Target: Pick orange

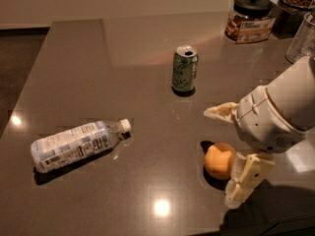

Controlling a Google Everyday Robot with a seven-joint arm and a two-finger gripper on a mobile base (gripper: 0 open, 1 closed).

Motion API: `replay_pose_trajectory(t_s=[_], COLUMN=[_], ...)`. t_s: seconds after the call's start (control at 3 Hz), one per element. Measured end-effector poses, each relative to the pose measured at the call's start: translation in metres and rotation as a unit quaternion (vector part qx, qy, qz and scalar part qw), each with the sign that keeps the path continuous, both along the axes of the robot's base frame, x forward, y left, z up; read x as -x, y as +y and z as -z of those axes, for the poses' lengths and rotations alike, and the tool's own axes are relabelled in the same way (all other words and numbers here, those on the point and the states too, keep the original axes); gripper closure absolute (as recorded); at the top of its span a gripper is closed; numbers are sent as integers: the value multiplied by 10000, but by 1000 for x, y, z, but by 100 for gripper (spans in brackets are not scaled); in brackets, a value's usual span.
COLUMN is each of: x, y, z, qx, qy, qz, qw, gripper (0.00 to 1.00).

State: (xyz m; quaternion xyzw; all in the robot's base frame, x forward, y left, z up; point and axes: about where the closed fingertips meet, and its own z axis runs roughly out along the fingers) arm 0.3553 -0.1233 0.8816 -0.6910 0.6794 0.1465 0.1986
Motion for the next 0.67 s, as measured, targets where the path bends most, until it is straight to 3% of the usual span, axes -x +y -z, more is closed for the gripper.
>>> replay_pose_trajectory(t_s=[0.33, 0.67], x=[4, 0], y=[6, 1], z=[25, 31], qx=[37, 57], qy=[-6, 15], qz=[-190, -154], qw=[9998, 9999], gripper=[0, 0])
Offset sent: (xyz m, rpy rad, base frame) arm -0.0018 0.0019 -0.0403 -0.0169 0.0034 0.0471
